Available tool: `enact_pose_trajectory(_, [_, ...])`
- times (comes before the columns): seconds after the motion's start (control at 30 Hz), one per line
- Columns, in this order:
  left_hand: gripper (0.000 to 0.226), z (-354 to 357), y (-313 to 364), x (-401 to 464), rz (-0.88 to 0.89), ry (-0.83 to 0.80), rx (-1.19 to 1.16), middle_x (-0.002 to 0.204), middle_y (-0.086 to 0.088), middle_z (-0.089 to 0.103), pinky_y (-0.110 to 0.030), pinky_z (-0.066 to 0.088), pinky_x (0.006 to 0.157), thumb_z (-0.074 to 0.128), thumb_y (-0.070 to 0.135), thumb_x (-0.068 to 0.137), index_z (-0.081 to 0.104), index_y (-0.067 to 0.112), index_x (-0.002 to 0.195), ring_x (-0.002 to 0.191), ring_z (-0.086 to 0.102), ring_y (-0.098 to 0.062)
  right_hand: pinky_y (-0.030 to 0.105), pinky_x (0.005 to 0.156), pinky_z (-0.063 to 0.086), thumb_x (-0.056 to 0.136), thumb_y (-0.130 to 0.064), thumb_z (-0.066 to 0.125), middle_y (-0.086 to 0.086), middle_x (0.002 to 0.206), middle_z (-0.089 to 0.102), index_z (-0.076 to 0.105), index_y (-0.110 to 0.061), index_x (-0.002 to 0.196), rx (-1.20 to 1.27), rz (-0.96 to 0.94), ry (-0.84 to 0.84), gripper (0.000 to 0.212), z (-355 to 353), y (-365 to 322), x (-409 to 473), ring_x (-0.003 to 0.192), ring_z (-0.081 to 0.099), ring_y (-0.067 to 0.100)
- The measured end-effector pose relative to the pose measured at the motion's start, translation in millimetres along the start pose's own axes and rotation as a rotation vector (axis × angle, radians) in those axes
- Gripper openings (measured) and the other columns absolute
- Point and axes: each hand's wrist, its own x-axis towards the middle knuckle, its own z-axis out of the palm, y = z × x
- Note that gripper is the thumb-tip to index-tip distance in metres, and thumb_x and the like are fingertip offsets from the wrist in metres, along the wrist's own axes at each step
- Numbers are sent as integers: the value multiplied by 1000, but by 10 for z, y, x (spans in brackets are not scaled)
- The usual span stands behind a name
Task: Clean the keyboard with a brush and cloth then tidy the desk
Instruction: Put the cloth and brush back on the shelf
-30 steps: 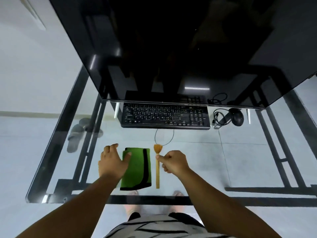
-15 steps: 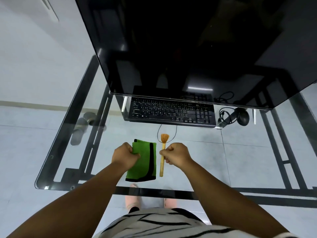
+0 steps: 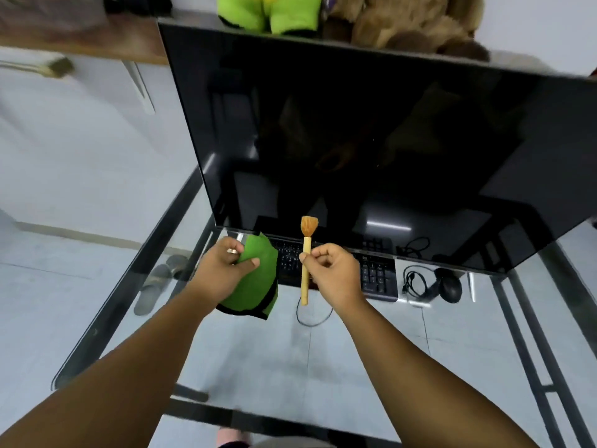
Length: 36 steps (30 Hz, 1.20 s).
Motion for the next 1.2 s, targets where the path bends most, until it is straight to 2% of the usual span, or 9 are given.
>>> enact_pose_trajectory(0.07, [25,-51,268,-31,71,-2,-69,73,-2,72,-32,50,68,76,17,82,52,17,86,74,67,-21,33,59,58,81,-28,78,1,65,68,68,-18,77,9,-76,14,14,-20,-201,63,58,65,11])
enact_pose_trajectory(0.2, [23,-229,845,2,207,7,-184,81,-8,74,-36,53,72,73,11,83,51,15,87,74,69,-21,36,64,58,79,-28,80,-3,58,64,68,-21,75,63,-187,82,14,-3,-704,241,56,63,11])
enact_pose_trajectory(0.37, [20,-659,1477,46,353,8,-298,83,-9,75,-35,55,66,71,12,84,52,16,89,74,71,-23,33,63,58,78,-26,80,-7,57,63,70,-21,75,127,-295,165,12,122,-1366,358,57,65,10])
enact_pose_trajectory(0.53, [19,-1329,2026,291,486,25,-414,74,0,73,-26,56,55,64,6,88,49,19,85,67,71,-14,23,60,54,78,-26,80,-8,61,66,70,-21,76,174,-404,246,11,450,-2098,419,61,67,6])
enact_pose_trajectory(0.7, [20,-1900,2498,643,604,2,-378,70,4,69,-22,54,53,60,5,91,47,19,84,62,67,-8,19,57,51,77,-28,81,-4,63,68,70,-23,73,203,-519,333,12,757,-2796,543,60,66,6])
enact_pose_trajectory(0.87, [17,-2246,2918,1060,596,-2,-424,77,0,72,-26,57,54,60,6,92,48,18,91,66,70,-12,27,58,54,74,-32,82,-11,55,65,67,-24,67,186,-609,415,18,897,-3489,892,54,62,3])
enact_pose_trajectory(1.0, [18,-2355,3137,1463,511,11,-384,91,-11,69,-35,57,63,60,8,93,47,12,106,75,69,-21,36,62,58,73,-32,82,-2,58,68,66,-18,67,131,-556,340,22,1087,-3909,1309,50,64,10])
enact_pose_trajectory(1.1, [17,-2343,3169,1782,382,-25,-359,99,-16,68,-35,54,65,57,7,95,53,6,111,81,68,-24,45,68,60,70,-34,82,1,60,70,65,-17,62,9,-460,331,25,1280,-3991,1690,59,69,19])
enact_pose_trajectory(1.2, [23,-2341,3140,2082,268,-116,-350,108,-22,69,-36,57,64,56,3,94,61,-2,116,84,70,-27,44,71,60,68,-34,81,5,70,73,64,-15,58,-149,-381,334,27,1428,-3934,1966,70,71,25])
